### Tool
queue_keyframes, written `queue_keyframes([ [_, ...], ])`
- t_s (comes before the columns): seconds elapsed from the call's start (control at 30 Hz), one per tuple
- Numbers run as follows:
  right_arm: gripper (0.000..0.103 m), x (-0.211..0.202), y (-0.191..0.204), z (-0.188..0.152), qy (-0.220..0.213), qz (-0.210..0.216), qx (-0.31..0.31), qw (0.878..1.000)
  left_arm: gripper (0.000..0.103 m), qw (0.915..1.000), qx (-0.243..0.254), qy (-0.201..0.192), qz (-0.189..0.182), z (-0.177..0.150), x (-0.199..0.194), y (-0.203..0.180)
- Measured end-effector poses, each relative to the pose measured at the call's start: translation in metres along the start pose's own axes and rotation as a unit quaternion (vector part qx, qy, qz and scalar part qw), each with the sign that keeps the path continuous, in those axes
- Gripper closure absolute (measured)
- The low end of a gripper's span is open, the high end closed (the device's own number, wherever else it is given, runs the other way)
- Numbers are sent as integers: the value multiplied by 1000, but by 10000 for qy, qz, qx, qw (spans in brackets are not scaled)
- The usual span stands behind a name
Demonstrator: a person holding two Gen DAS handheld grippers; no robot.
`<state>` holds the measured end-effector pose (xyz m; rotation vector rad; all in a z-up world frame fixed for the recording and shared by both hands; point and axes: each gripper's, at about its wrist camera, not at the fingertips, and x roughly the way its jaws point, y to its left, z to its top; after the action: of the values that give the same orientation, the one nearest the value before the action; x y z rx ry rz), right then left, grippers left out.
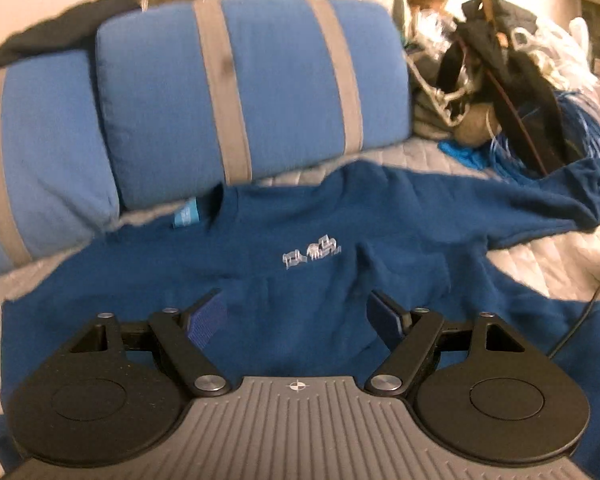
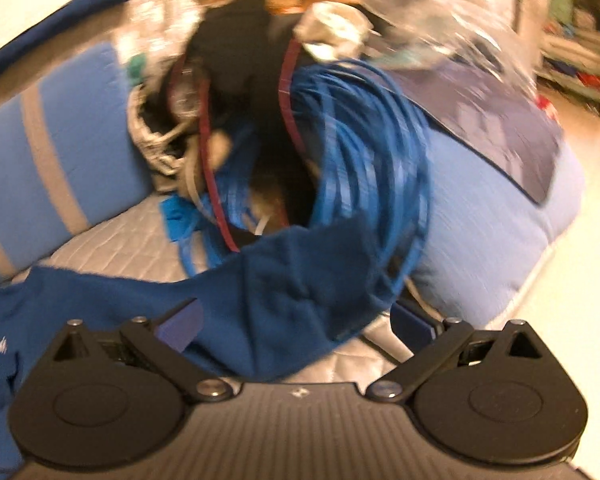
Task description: Fold clothes
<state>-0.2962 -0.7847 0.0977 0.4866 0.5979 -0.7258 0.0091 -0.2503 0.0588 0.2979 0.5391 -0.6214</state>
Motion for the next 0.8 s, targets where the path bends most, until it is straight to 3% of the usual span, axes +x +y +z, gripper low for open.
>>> queue_keyframes([
  [0.17,12,26,-24,-19,41,38,762,9971,26,9971,574,-473,186,-2,-9,-14],
  [0.27,28,40,-37,-27,90,143,1378,9903,26,9880,1273,-798,355,-10,-13,-29],
  [0.4,44,52,-46,-34,123,271,1984,9797,26,9816,1723,-770,277,-16,-14,-39],
  [0.7,74,48,-39,-38,195,349,2165,9755,26,9885,1417,-358,400,-12,-8,-31],
  [0.8,74,47,-37,-35,160,275,2035,9786,26,9918,1231,-263,243,-12,-9,-27],
])
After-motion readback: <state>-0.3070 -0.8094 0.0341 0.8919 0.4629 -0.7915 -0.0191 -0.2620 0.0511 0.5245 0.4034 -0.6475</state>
